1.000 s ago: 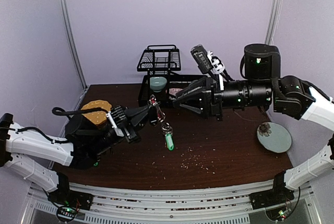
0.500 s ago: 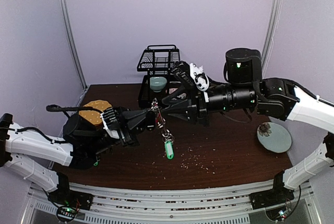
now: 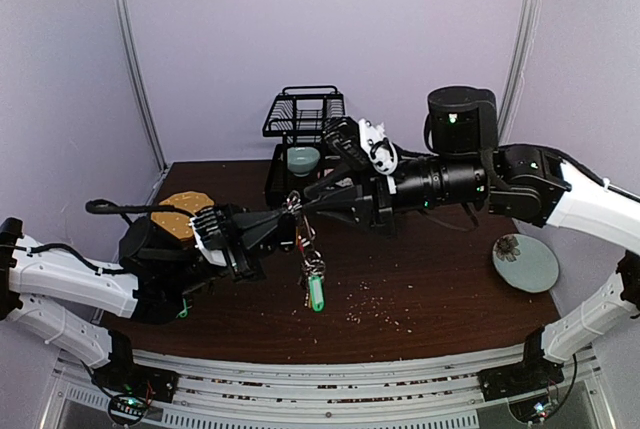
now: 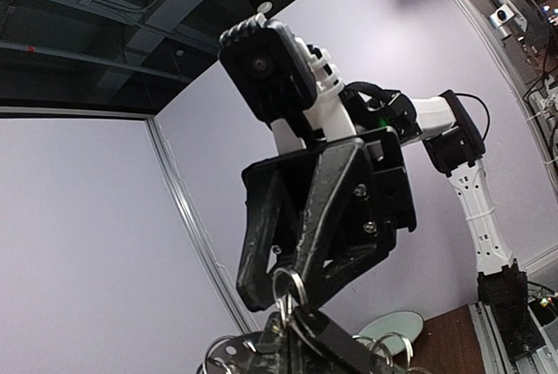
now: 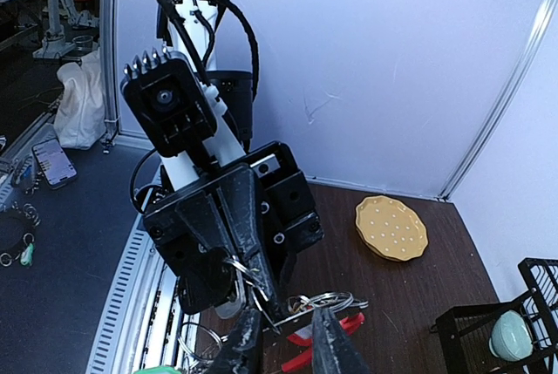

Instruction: Put the keys on the keyring

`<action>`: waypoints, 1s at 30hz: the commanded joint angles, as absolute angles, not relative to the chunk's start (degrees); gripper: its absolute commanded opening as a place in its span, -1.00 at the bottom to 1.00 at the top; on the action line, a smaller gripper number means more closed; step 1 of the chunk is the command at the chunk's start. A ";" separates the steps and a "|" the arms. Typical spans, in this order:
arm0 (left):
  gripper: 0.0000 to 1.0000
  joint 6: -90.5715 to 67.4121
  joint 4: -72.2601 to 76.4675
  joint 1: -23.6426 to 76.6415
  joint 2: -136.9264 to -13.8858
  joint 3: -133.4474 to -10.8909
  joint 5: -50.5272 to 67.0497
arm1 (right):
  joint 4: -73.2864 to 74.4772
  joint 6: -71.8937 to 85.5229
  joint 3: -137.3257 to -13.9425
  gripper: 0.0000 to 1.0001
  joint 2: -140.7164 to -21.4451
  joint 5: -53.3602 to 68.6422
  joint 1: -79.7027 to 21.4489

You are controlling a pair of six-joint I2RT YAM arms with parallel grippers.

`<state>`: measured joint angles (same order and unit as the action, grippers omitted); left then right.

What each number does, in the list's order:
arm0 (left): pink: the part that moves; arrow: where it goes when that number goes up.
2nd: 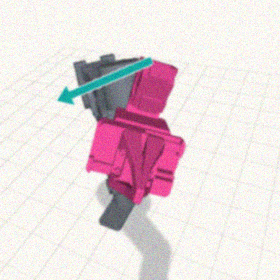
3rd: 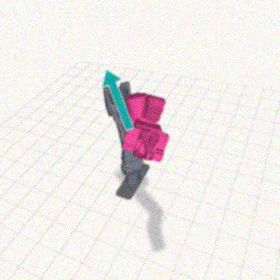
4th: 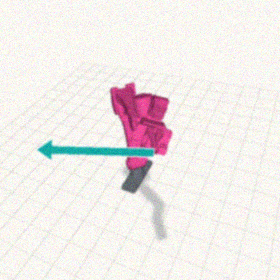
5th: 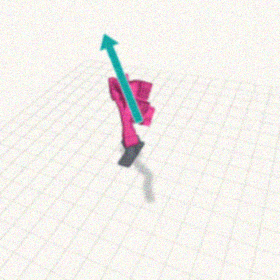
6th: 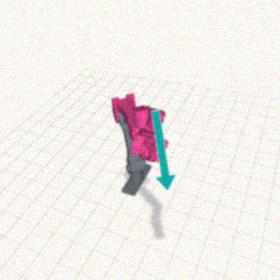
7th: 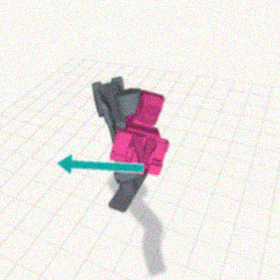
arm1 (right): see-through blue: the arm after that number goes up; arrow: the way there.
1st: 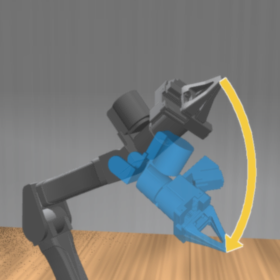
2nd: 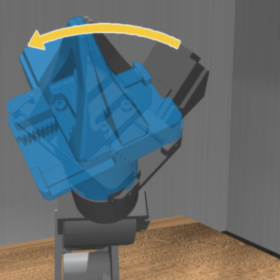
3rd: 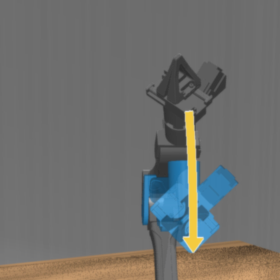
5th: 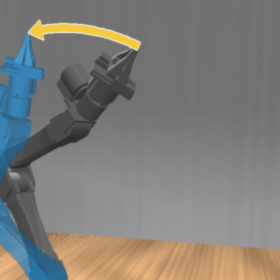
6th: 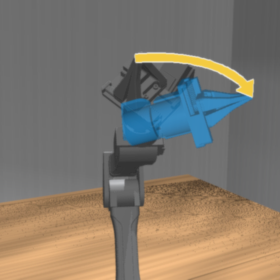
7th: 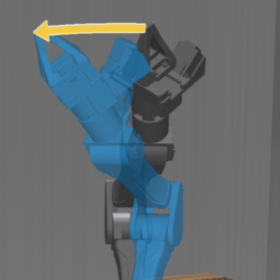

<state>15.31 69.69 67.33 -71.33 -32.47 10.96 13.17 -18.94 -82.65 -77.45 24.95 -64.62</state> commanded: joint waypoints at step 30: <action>-0.79 15.76 72.42 67.24 -70.28 -31.94 3.35 | 18.80 -18.79 -88.20 -1.00 -78.95 23.91 -64.70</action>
<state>13.74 69.10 67.53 -71.07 -32.47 9.80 16.80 -22.04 -85.21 -78.87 27.05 -64.58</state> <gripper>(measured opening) 0.042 0.009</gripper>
